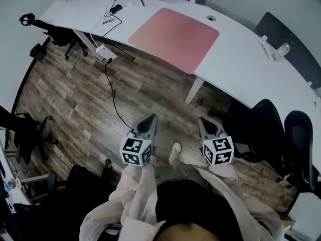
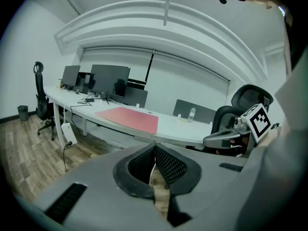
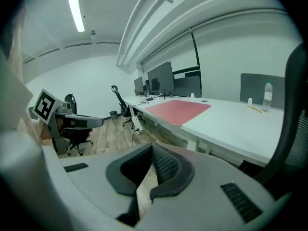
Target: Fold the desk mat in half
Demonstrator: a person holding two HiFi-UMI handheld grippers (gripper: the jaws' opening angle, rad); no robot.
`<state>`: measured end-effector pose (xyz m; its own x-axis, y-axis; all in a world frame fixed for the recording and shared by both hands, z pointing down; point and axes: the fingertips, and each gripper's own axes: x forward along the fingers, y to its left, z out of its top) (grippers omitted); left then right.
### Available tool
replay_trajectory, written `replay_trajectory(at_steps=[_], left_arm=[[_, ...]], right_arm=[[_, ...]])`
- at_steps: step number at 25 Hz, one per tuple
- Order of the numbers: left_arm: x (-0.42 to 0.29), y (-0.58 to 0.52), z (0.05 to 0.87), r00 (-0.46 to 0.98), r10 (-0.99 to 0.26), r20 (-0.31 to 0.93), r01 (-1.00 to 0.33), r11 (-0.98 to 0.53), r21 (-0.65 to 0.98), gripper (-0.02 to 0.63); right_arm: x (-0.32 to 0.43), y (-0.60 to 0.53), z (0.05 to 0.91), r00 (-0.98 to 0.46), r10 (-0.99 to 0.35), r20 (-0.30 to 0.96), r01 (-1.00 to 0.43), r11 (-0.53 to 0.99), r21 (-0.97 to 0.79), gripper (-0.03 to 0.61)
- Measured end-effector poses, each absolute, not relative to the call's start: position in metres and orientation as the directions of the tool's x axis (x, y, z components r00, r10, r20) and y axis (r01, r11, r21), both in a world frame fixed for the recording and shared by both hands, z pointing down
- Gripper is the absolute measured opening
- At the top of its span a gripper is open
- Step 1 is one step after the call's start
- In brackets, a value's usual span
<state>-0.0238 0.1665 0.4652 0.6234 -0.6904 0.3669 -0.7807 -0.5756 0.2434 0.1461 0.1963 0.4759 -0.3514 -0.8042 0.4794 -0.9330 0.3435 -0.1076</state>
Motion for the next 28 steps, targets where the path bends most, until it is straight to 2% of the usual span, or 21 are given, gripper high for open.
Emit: replay_trajectory(at_steps=[13,24,28], left_arm=[[-0.003,0.112,0.478,0.574,-0.727,0.378,-0.819,-0.520,0.244,0.028],[0.005,0.071,0.498,0.584,-0.705,0.403,-0.812,-0.520,0.266,0.028],[0.006,0.044,0.507,0.598,-0.687,0.414,-0.801,-0.527,0.282,0.028]], right_arm=[[0.164,0.101,0.485,-0.425,-0.768,0.479,-0.884,0.465,-0.038,0.017],[0.167,0.043,0.512,-0.401,-0.747,0.530,-0.849,0.520,0.091,0.068],[0.165,0.011,0.525,-0.386,-0.731,0.562,-0.830,0.541,0.134,0.108]])
